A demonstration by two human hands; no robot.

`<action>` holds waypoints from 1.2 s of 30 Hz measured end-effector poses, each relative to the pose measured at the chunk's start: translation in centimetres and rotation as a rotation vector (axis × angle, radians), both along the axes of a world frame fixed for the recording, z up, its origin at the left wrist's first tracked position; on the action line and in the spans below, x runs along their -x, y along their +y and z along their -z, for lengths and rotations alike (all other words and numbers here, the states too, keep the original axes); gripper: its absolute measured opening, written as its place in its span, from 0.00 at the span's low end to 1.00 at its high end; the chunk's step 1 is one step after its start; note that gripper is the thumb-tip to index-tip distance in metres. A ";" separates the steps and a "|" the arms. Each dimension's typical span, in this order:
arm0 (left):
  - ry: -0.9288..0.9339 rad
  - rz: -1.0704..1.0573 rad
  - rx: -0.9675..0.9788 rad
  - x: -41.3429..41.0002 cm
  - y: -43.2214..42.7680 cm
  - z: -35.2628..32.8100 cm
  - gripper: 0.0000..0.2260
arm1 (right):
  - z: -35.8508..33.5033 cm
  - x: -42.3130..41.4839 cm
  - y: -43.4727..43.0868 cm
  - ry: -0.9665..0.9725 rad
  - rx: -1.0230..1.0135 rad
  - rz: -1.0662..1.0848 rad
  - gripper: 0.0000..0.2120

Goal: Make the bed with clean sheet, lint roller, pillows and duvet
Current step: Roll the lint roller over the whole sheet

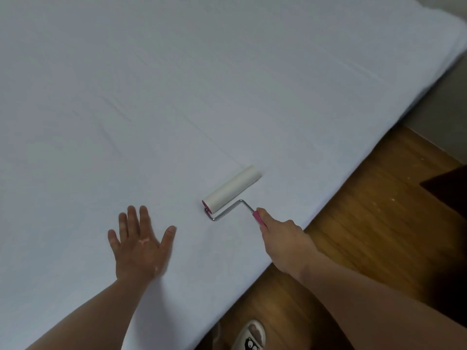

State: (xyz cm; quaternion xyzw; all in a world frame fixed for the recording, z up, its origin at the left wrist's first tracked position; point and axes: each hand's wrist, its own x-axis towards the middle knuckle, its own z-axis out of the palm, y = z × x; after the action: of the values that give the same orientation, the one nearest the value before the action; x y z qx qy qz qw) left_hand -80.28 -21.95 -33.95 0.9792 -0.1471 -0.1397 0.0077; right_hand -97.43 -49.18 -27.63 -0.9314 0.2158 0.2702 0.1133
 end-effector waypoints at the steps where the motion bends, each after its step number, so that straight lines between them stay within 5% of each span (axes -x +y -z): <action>1: 0.000 0.001 0.000 0.5 -0.1 0.0 0.43 | -0.3 1.1 0.2 0.012 0.011 -0.026 0.36; 13: 0.170 0.045 -0.152 3.7 -0.5 -1.9 0.44 | -3.2 10.8 1.4 -0.061 -0.167 0.321 0.20; 28: 0.195 0.211 -0.283 1.2 0.0 -4.5 0.43 | -5.0 15.9 2.5 0.011 -0.152 0.338 0.23; 32: 0.205 0.250 -0.138 -1.2 1.2 -5.8 0.33 | -8.6 14.6 3.1 0.040 -0.187 0.359 0.30; 36: 0.145 0.309 0.123 -6.0 3.8 -6.0 0.27 | -12.6 9.5 6.2 -0.081 -0.216 0.365 0.21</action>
State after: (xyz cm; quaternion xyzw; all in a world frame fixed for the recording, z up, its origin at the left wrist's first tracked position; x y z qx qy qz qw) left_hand -74.30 -18.19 -27.93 0.9300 -0.3030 -0.2001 0.0565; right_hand -106.93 -43.00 -15.00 -0.8694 0.3460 0.2292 0.2682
